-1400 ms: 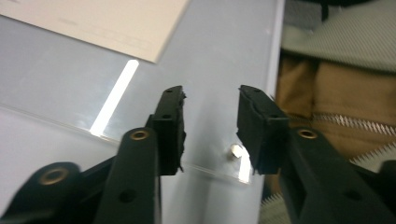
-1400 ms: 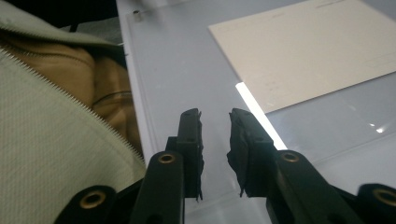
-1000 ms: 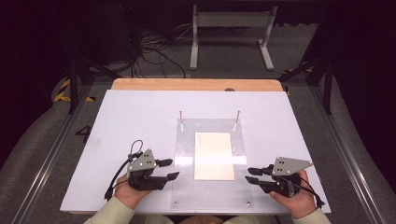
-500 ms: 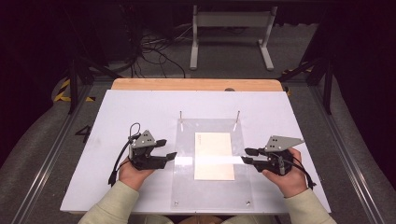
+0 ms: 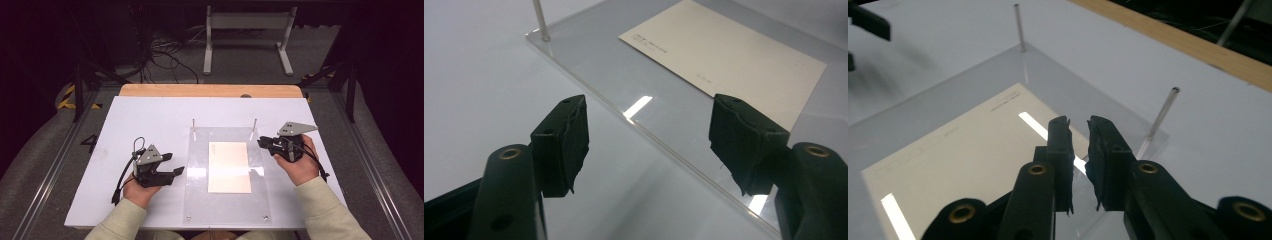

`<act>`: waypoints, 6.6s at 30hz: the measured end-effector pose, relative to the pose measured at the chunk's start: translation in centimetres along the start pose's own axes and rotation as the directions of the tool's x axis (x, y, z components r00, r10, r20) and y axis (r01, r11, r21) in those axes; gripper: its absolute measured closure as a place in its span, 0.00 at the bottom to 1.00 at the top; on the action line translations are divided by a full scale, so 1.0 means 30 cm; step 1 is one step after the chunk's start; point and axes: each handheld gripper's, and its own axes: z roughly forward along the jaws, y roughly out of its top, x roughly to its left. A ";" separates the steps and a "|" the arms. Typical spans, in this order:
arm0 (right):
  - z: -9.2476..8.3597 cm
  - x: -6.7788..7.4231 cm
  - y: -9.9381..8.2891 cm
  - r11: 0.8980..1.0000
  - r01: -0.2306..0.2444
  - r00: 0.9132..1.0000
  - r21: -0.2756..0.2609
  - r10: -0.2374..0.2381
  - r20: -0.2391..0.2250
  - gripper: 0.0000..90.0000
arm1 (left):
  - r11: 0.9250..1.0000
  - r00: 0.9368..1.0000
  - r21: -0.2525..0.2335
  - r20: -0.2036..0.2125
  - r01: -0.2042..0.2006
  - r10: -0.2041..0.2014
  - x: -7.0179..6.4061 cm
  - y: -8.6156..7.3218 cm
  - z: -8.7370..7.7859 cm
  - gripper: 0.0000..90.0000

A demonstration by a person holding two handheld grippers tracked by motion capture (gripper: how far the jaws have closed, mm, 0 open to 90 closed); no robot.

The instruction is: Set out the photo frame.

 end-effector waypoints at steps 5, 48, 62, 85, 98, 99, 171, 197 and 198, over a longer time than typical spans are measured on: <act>0.035 -0.035 0.025 1.000 -0.011 0.997 -0.013 0.012 0.074 0.84 | 1.000 0.999 -0.007 -0.025 0.021 -0.021 0.014 -0.008 0.000 0.35; 0.290 -0.185 0.007 0.990 -0.140 0.970 -0.023 0.141 0.195 0.95 | 1.000 1.000 0.007 -0.009 0.003 -0.003 0.004 -0.032 0.026 0.33; 0.313 -0.188 0.001 0.978 -0.203 0.955 -0.044 0.208 0.213 0.95 | 1.000 1.000 0.002 -0.004 -0.019 0.019 -0.010 -0.028 0.030 0.33; 0.355 -0.277 0.015 0.944 -0.325 0.937 -0.053 0.329 0.119 0.96 | 0.995 0.995 -0.006 -0.020 -0.101 0.101 -0.023 -0.034 0.014 0.23; 0.392 -0.330 -0.005 0.901 -0.423 0.902 -0.098 0.429 0.048 0.95 | 0.992 0.993 -0.046 -0.028 -0.115 0.114 -0.064 -0.004 0.055 0.20; 0.394 -0.333 -0.008 0.895 -0.433 0.898 -0.103 0.439 0.040 0.95 | 0.990 0.991 -0.061 -0.042 -0.127 0.125 -0.073 0.003 0.058 0.19; -0.205 0.036 -0.210 0.980 -0.018 1.000 -0.198 0.021 0.010 0.58 | 0.962 0.966 -0.133 -0.126 -0.240 0.224 -0.126 0.160 0.056 0.50; -0.099 0.141 -0.182 0.920 0.197 0.970 -0.339 -0.232 -0.066 0.55 | 0.960 0.964 -0.119 -0.120 -0.252 0.238 -0.137 0.160 0.060 0.49; -0.100 0.140 -0.182 0.921 0.205 0.969 -0.332 -0.239 -0.065 0.57 | 0.960 0.963 -0.118 -0.123 -0.254 0.239 -0.137 0.158 0.062 0.49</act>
